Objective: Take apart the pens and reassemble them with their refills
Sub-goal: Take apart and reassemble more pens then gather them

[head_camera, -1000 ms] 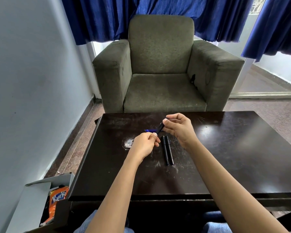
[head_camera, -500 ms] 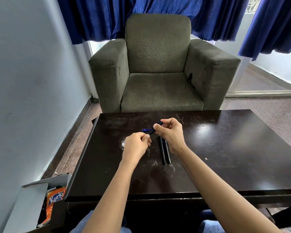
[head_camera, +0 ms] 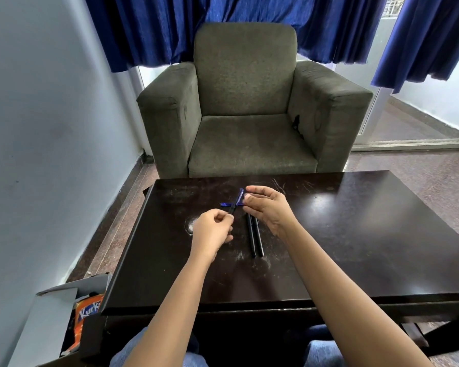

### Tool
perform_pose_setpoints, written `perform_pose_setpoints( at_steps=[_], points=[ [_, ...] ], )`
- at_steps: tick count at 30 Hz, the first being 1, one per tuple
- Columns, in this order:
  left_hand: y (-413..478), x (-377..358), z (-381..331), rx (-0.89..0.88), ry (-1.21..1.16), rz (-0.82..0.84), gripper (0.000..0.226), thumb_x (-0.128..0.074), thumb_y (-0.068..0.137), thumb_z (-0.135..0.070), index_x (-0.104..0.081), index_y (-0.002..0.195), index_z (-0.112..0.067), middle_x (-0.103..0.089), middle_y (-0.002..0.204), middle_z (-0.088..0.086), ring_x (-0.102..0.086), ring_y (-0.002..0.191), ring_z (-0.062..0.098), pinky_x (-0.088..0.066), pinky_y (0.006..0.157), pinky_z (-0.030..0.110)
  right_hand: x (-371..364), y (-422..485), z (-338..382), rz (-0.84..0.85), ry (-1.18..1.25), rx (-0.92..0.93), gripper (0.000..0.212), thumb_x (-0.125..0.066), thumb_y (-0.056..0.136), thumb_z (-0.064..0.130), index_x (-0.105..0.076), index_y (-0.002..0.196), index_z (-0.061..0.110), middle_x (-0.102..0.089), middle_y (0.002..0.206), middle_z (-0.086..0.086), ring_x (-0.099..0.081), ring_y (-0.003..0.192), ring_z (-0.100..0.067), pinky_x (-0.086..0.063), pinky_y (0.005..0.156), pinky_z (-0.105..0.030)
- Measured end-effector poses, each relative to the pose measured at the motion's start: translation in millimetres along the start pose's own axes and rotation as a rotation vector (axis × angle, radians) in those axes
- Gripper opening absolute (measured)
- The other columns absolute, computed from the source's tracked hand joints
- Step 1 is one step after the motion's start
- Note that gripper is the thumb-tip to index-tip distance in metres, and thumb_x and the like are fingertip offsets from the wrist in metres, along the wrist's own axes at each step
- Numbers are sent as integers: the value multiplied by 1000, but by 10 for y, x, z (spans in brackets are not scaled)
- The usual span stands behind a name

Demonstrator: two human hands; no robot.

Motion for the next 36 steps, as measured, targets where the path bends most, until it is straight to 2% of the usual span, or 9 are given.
perform_pose_setpoints(
  at_steps=[3, 5, 8, 10, 13, 16, 20, 30, 36],
  points=[
    [111, 7, 75, 88, -39, -40, 5, -63, 88, -11, -65, 90, -8, -61, 77, 2, -59, 68, 10, -59, 66, 28, 311, 78, -86, -198, -377, 23, 19, -67, 81, 4, -71, 97, 14, -68, 87, -4, -64, 75, -12, -56, 74, -25],
    [198, -44, 128, 120, 57, -26, 5, -63, 87, -13, -65, 89, -9, -60, 75, 1, -56, 65, 10, -58, 67, 29, 456, 72, -146, -264, -667, 29, 21, -66, 79, 6, -72, 98, 15, -67, 86, -2, -62, 76, -13, -51, 70, -23],
    [313, -133, 235, 108, 342, -16, 8, -62, 86, -20, -66, 82, -14, -60, 70, -4, -56, 66, 13, -45, 67, 27, 521, 63, -312, -228, -905, 15, 25, -65, 80, 4, -72, 102, 14, -68, 90, -5, -59, 82, -13, -47, 77, -22],
    [382, -195, 333, 114, 436, -13, 14, -62, 84, -23, -61, 71, -19, -66, 77, 1, -60, 70, 19, -44, 66, 26, 512, 67, -399, -198, -1005, 14, 27, -63, 80, 4, -71, 105, 13, -70, 96, -8, -62, 88, -16, -49, 85, -24],
    [440, -290, 431, 137, 489, -8, 22, -61, 86, -24, -59, 65, -16, -67, 81, 4, -61, 68, 21, -46, 67, 28, 479, 69, -495, -159, -1064, 12, 31, -60, 81, 3, -70, 110, 9, -66, 90, -8, -64, 98, -25, -47, 87, -26],
    [480, -377, 484, 148, 523, -1, 19, -61, 87, -27, -69, 82, -10, -70, 95, 6, -65, 76, 24, -45, 65, 28, 453, 93, -597, -130, -1089, -9, 37, -58, 81, 1, -67, 116, 10, -69, 101, -12, -64, 100, -26, -49, 89, -28],
    [530, -487, 579, 164, 561, -3, 26, -60, 84, -30, -73, 95, -10, -71, 102, 9, -67, 95, 30, -52, 75, 34, 446, 167, -719, -111, -1091, -38, 40, -60, 81, 5, -64, 120, 12, -68, 110, -15, -65, 104, -29, -51, 94, -38],
    [574, -653, 616, 113, 647, -6, 33, -61, 87, -38, -62, 108, -13, -64, 116, 7, -63, 107, 30, -51, 82, 38, 426, 218, -776, -121, -1146, -12, 42, -62, 81, 7, -60, 123, 9, -65, 112, -17, -61, 105, -31, -50, 91, -35],
    [592, -736, 621, 60, 635, 46, 26, -60, 89, -33, -58, 109, -16, -62, 118, 6, -62, 106, 28, -46, 75, 34, 425, 215, -787, -123, -1143, 5, 41, -62, 80, 6, -61, 121, 7, -66, 109, -19, -61, 101, -32, -50, 87, -34]
  ],
)
Point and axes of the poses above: each hand's wrist, its own y-axis towards the middle knuckle, its own x-axis out of the back of the hand, z = x × y, the point moved 6 cm from there along y, towards the middle knuckle
